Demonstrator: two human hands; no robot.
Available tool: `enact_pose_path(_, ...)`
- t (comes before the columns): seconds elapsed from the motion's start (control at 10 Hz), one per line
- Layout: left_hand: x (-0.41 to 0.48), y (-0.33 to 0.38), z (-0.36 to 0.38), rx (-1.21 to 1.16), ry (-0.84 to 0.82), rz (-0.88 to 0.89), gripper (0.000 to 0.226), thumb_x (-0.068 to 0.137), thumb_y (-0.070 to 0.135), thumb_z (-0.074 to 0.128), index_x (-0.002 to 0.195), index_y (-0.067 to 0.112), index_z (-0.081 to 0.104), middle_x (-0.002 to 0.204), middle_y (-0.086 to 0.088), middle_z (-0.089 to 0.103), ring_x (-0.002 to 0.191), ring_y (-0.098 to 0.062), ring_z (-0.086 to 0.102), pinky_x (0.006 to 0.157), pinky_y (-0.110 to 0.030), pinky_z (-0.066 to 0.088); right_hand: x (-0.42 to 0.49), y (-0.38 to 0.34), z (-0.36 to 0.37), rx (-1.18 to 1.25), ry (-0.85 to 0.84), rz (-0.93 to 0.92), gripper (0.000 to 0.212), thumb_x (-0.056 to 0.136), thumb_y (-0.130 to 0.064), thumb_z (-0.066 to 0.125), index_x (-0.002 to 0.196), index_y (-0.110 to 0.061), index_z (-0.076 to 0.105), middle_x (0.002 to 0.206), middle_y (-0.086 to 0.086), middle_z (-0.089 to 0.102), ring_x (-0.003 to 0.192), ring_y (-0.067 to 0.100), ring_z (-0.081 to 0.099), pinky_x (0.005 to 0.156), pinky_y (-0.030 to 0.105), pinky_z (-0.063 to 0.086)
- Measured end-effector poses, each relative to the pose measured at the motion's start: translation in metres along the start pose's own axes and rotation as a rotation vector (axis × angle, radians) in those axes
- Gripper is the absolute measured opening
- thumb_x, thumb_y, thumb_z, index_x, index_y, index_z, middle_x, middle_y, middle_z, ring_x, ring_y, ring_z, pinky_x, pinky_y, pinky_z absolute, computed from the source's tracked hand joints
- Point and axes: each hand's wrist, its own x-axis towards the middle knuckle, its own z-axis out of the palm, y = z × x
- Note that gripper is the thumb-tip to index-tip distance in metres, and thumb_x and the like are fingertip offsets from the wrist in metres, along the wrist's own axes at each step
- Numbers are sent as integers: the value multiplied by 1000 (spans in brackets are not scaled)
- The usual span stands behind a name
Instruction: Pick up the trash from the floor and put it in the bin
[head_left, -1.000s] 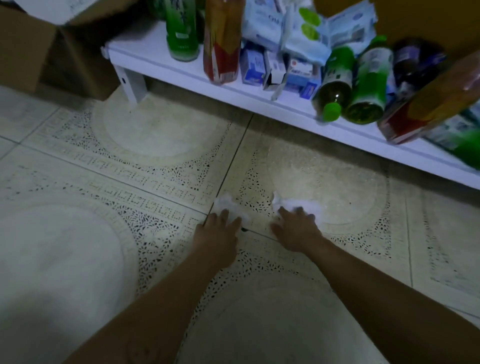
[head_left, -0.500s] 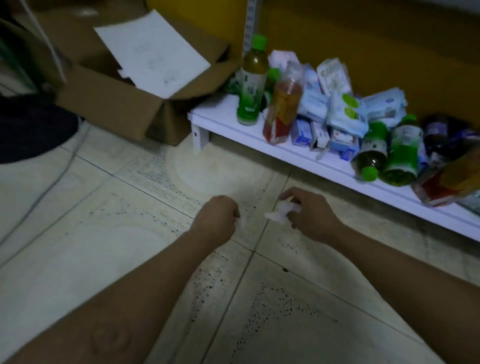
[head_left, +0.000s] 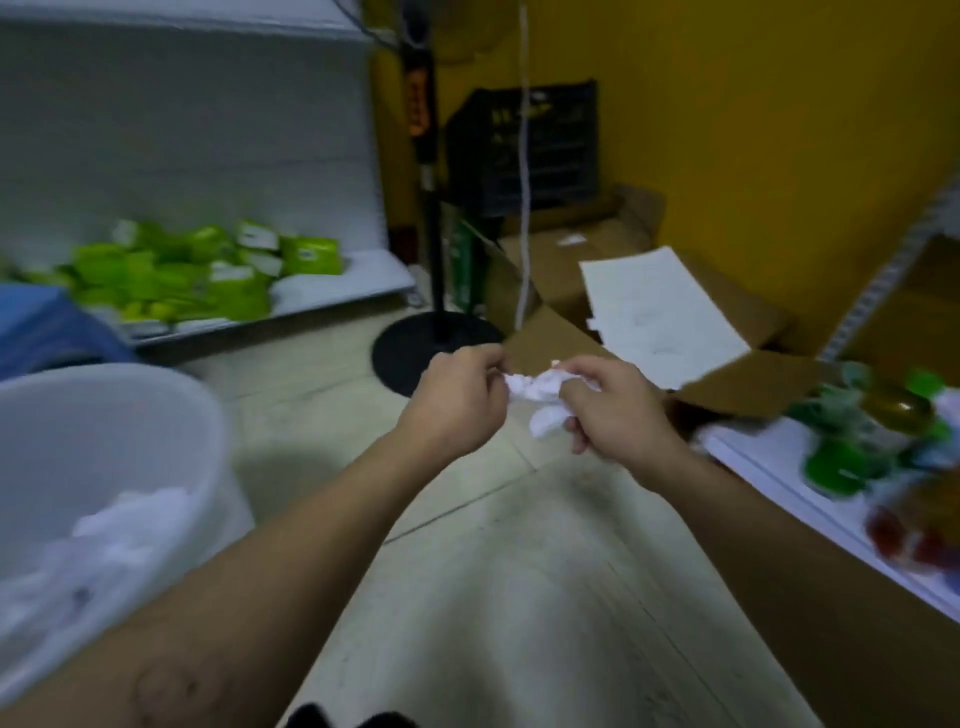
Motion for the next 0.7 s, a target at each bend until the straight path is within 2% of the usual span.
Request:
enact_pose_path(0.1, -19, -34, -63, 76, 122, -130, 16, 79, 32, 56, 76, 20, 66, 72, -1, 67, 77, -24, 62, 63, -27, 41, 11, -45, 58, 56, -174, -53, 17, 90, -22, 59, 78, -15, 69, 74, 8, 62, 56, 14, 59, 46, 23, 52)
enact_pose_path(0.2, -47, -78, -121, 206, 211, -218, 10, 79, 28, 64, 82, 19, 68, 74, 0, 66, 79, -22, 63, 63, -24, 38, 11, -82, 115, 95, -321, -169, 17, 88, -7, 56, 89, -17, 70, 86, 7, 65, 54, 13, 63, 53, 29, 58)
enact_pose_path(0.3, -82, -117, -173, 280, 351, -357, 17, 80, 24, 62, 97, 25, 60, 85, -2, 65, 81, -22, 59, 66, -25, 37, 0, -119, 173, 191, -461, -213, 29, 84, 2, 57, 99, -23, 59, 95, 11, 64, 60, 27, 65, 62, 45, 58)
enact_pose_path(0.4, -118, -154, -207, 324, 431, -539, 20, 81, 21, 60, 100, 21, 53, 90, -5, 65, 84, -26, 59, 69, -30, 43, -10, -148, 231, 235, -506, -259, 23, 82, 1, 61, 82, -21, 57, 92, 15, 68, 69, 28, 67, 68, 44, 59)
enact_pose_path(0.5, -147, -180, -221, 396, 344, -725, 29, 82, 30, 60, 108, 18, 57, 116, -9, 63, 104, -26, 58, 87, -39, 49, -17, -164, 275, -143, -683, -385, 35, 79, -17, 69, 114, -22, 63, 128, 9, 61, 109, 22, 60, 93, 33, 49)
enact_pose_path(0.6, -162, -192, -226, 583, 252, -857, 69, 82, 57, 54, 138, 20, 39, 151, -6, 34, 138, -27, 31, 106, -48, 36, -22, -168, 294, -524, -836, -505, 75, 80, -42, 66, 145, -41, 30, 161, 4, 13, 147, 22, 16, 118, 45, 20)
enact_pose_path(0.7, -163, -188, -233, 601, 308, -838, 74, 80, 61, 52, 142, 23, 35, 154, -3, 31, 142, -25, 25, 109, -49, 34, -21, -174, 288, -544, -810, -471, 73, 82, -46, 60, 146, -44, 25, 161, 2, 15, 147, 22, 16, 118, 48, 11)
